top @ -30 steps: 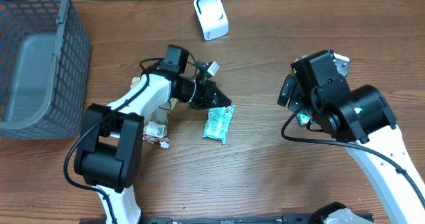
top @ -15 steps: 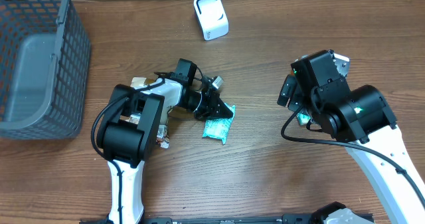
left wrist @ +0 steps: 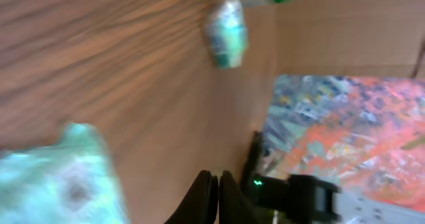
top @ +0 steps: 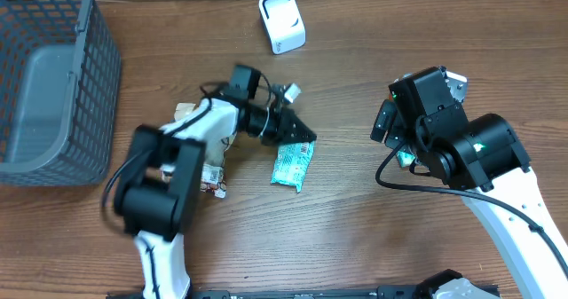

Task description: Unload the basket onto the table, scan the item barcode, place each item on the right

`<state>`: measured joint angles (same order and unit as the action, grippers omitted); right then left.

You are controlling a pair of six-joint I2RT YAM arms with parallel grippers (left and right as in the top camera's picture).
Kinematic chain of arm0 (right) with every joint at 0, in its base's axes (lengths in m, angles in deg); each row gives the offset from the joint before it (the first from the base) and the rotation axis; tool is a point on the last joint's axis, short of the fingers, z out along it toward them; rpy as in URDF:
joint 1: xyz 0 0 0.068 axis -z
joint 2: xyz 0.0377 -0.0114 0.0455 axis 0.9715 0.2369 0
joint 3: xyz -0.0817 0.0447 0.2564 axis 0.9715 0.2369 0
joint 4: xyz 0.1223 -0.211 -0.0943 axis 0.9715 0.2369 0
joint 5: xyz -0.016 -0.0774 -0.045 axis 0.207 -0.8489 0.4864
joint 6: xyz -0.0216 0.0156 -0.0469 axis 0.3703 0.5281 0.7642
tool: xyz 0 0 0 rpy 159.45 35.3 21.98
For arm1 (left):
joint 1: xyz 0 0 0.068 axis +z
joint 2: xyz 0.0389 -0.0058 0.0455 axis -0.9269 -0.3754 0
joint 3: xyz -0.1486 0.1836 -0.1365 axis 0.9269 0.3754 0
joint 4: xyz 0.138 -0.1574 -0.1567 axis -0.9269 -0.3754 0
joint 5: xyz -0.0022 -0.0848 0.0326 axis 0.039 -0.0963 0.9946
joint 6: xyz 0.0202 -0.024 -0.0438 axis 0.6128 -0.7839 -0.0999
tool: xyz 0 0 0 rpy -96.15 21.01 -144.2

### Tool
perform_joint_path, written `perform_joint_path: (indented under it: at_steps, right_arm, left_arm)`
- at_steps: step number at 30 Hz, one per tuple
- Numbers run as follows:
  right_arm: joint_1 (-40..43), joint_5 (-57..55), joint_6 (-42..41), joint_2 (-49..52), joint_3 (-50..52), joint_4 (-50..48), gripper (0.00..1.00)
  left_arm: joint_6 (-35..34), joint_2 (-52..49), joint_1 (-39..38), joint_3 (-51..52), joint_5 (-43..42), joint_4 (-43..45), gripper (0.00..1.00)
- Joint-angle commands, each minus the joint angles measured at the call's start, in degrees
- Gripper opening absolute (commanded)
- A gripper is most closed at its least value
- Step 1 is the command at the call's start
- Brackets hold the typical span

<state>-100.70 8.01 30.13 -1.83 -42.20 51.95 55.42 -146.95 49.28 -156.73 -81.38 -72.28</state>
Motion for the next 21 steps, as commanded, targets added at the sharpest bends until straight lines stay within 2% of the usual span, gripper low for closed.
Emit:
perform_joint_path:
  at_steps: [1,3,8,21]
  right_arm:
    - [0.2,-0.8,-0.4,-0.8,-0.6,-0.3,1.0]
    - [0.2,-0.8,-0.4,-0.8,-0.6,-0.3,1.0]
    - [0.2,-0.8,-0.4,-0.8,-0.6,-0.3,1.0]
    - [0.2,-0.8,-0.3,-0.8,-0.6,-0.3,1.0]
  left_arm:
    - [-0.5,6.1,-0.6,-1.4,3.8,-6.3,0.04]
    - [1.7,6.1,-1.6,-1.2,9.5,-13.6,0.04]
    - [8.1,4.3,-2.6,0.6,12.1,-21.9,0.04]
    - [9.9,-11.7,-2.7,4.2,14.8,-19.2,0.04]
